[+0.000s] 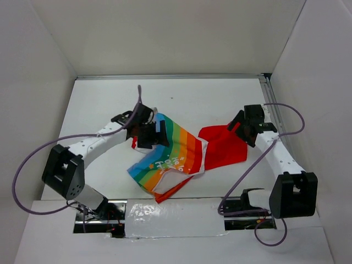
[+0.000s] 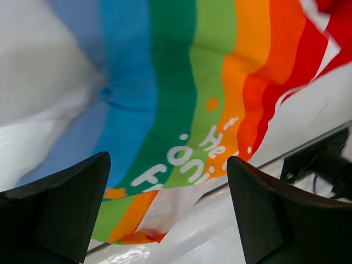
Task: Zip up the jacket
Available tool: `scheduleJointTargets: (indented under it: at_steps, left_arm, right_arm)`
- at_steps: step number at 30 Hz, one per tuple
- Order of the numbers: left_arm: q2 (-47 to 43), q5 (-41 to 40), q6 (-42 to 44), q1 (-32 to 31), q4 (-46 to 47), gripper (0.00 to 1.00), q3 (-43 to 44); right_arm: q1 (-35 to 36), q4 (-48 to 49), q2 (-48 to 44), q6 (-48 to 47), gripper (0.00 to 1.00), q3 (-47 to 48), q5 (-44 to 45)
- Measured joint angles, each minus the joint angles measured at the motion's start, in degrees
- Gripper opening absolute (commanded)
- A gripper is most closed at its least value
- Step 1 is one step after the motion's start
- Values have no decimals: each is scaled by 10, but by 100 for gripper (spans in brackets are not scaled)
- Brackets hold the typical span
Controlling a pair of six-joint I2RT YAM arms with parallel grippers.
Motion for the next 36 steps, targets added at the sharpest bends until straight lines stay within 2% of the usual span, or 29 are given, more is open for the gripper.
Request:
scheduleJointTargets:
  at_steps: [3, 6, 8, 9, 10, 11, 12, 13, 14, 20, 22, 26, 31, 36]
  left_arm:
    - [36, -6, 12, -57, 16, 99, 1]
    - [78, -15, 9, -82, 14, 99, -10]
    - [107, -26, 7, -83, 5, 88, -12]
    - [121, -30, 5, -83, 3, 78, -12]
    - [132, -36, 2, -83, 1, 56, -12]
    - [144, -43, 2, -83, -4, 39, -10]
    - [151, -46, -1, -85, -7, 3, -8]
    - [156, -50, 2, -88, -9, 0, -5]
    - [157, -52, 4, -91, -8, 0, -3]
    - [110, -71, 7, -110, -5, 0, -2]
    - [60, -88, 7, -118, -7, 0, -2]
    - [-93, -112, 10, -147, 4, 0, 0]
    - [-268, -118, 12, -202, 21, 0, 12]
    - [-374, -93, 23, -253, 28, 0, 12]
  right_arm:
    - [-20, 20, 14, -7, 100, -21, -24]
    - [-26, 43, 45, -16, 96, -30, -54]
    - [-26, 63, 70, -24, 86, -30, -77]
    - [-26, 72, 83, -26, 80, -29, -88]
    - [-26, 77, 91, -27, 65, -29, -94]
    - [-26, 84, 107, -32, 58, -27, -106]
    - [-25, 91, 119, -32, 34, -24, -114]
    - [-25, 94, 126, -31, 14, -21, -119]
    - [-24, 99, 134, -31, 0, -17, -123]
    - [-10, 101, 114, -28, 0, 12, -122]
    - [5, 89, 67, -27, 0, 17, -105]
    - [38, 58, -90, -21, 0, 43, -69]
    - [64, 37, -262, -23, 0, 155, -50]
    - [81, 8, -299, -38, 0, 351, -70]
